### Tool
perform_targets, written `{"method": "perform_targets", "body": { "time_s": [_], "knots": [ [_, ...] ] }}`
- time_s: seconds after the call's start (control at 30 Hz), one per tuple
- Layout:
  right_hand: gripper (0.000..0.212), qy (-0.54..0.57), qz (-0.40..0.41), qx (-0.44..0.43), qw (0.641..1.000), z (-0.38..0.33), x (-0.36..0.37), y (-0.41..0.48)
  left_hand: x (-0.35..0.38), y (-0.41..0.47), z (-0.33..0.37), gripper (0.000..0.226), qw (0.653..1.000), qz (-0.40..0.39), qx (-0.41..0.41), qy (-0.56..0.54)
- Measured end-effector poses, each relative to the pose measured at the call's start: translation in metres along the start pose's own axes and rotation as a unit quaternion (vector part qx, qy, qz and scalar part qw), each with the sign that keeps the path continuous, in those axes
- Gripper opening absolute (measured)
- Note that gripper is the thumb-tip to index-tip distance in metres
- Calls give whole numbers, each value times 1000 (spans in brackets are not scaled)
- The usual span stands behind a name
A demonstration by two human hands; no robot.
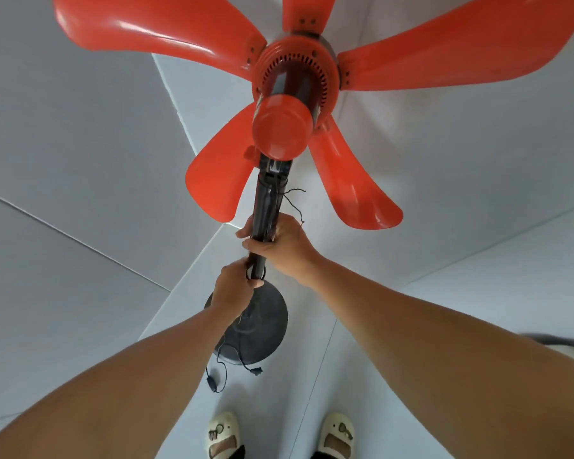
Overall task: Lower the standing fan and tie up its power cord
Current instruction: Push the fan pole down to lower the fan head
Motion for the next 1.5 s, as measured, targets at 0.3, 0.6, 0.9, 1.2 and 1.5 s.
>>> {"method": "perform_targets", "body": {
  "time_s": [0.3, 0.6, 0.9, 1.2, 1.5],
  "knots": [
    [16, 11, 5, 42, 999, -63, -53, -84, -31, -79, 47, 19, 997, -36, 55, 34],
    [14, 80, 68, 111, 988, -108, -106, -175, -48, -146, 88, 18, 975, -106, 175, 85],
    [17, 143, 191, 164, 957, -110, -154, -274, -37, -209, 137, 11, 922, -224, 285, 139],
    [23, 191, 310, 178, 914, -96, -192, -411, -2, -315, 186, 7, 836, -307, 409, 199],
    [25, 220, 420, 172, 864, -80, -213, -623, 52, -503, 211, 26, 737, -346, 511, 276]
  ]
}}
Point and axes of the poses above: each hand's wrist, its own y-axis towards the middle knuckle, its own x-axis out of the palm, z = x × y, the point moved 5 cm from there along y, towards the middle knuckle, and after that the axes turned 7 degrees about z, right-handed, at the moved point
